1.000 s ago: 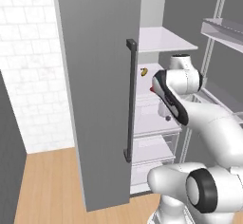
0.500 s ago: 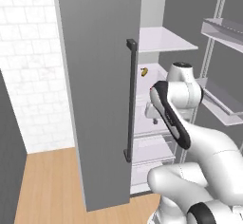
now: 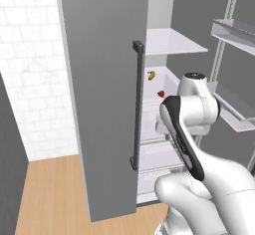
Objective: Take the strawberry from the fridge and place it on top of the pancake, located on the dining counter.
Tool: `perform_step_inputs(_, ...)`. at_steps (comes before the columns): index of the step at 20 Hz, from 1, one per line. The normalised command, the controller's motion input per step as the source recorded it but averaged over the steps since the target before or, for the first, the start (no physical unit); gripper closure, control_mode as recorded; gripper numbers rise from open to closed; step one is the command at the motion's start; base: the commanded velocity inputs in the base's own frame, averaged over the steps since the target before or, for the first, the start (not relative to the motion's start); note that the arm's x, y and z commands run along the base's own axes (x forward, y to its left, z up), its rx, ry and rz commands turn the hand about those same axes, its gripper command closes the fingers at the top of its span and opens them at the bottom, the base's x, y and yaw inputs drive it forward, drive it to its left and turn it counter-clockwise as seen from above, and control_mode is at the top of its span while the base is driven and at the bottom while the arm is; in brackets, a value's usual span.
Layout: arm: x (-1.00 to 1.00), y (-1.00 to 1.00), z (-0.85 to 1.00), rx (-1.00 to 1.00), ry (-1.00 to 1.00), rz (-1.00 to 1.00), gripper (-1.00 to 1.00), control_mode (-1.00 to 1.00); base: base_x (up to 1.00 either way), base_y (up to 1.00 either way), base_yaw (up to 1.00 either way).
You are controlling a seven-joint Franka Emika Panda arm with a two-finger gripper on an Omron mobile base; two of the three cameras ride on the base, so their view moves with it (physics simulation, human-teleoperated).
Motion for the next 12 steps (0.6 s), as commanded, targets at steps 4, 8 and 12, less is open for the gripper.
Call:
perform_step_inputs(4,-0.16,0.00,0.00,-0.07,-0.01,0.25,-1.00,-1.00,0.00,0.00,0.00)
perform_step_inputs(8,-0.15,0.00,-0.20,-0.04,0.01,0.09,-1.00,-1.00,0.00,0.00,0.00)
perform_step_inputs(12,0.00,0.00,0.00,0.00,0.00,0.00,-1.00,-1.00,0.00,0.00,0.00)
